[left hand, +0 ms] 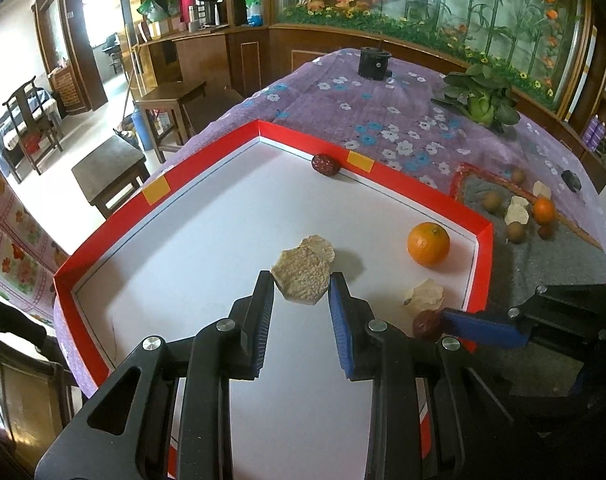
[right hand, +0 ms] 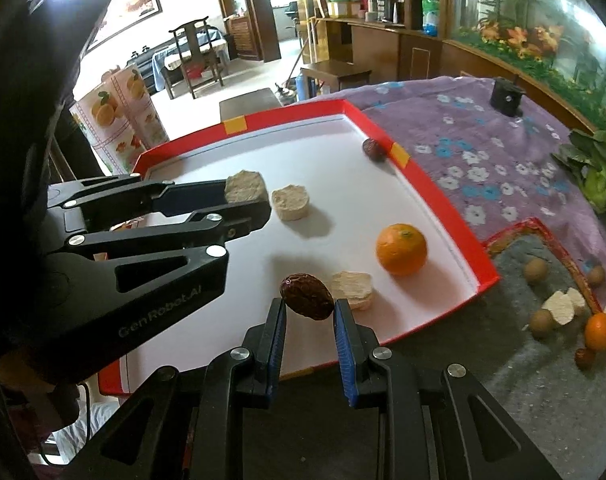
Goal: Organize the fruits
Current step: 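Carry the cake into the tray and release with the left gripper while the right holds the date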
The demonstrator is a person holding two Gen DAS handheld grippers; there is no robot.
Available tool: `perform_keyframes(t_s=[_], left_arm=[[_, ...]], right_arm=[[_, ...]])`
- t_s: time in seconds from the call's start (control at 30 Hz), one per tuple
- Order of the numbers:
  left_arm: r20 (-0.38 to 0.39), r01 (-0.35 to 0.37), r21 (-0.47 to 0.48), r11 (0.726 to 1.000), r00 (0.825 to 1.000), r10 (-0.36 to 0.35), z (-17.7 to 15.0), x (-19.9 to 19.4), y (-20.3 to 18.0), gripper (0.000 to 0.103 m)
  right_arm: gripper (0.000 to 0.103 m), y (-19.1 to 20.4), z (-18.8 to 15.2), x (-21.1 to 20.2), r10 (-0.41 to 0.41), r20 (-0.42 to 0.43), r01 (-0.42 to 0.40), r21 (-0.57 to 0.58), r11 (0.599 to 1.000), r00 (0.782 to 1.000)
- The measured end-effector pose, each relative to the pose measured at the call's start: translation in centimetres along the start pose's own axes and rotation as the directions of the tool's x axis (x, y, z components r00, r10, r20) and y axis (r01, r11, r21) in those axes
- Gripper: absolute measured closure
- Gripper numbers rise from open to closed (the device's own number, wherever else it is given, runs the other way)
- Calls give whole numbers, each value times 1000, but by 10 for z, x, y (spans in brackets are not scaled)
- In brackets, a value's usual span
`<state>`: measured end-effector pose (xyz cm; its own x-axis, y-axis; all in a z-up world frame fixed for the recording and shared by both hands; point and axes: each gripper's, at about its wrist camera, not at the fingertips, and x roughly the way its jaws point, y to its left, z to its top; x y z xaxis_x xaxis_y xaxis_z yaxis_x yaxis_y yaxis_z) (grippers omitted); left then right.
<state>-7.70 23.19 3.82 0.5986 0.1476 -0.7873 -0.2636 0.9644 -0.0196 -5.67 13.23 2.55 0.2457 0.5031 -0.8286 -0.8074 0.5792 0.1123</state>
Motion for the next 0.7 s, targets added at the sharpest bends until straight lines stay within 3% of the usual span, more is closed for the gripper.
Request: perform_keyframes(t_s=[0.5, 0.67, 0.7], left_arm=[[-33, -30, -26, 999, 999, 29, 0, 5, -1, 74], [-9, -20, -43, 999, 1000, 19, 2, -4, -4, 38], [-2, -23, -46, 999, 1000, 23, 3, -6, -6, 38]], right_arm=[[73, -10, -4, -12, 76, 37, -78, 82, 994, 996], [73, -19, -9, -30, 59, 69, -66, 100, 993, 996], [73, -21, -10, -34, 54, 77, -62, 103, 993, 996]])
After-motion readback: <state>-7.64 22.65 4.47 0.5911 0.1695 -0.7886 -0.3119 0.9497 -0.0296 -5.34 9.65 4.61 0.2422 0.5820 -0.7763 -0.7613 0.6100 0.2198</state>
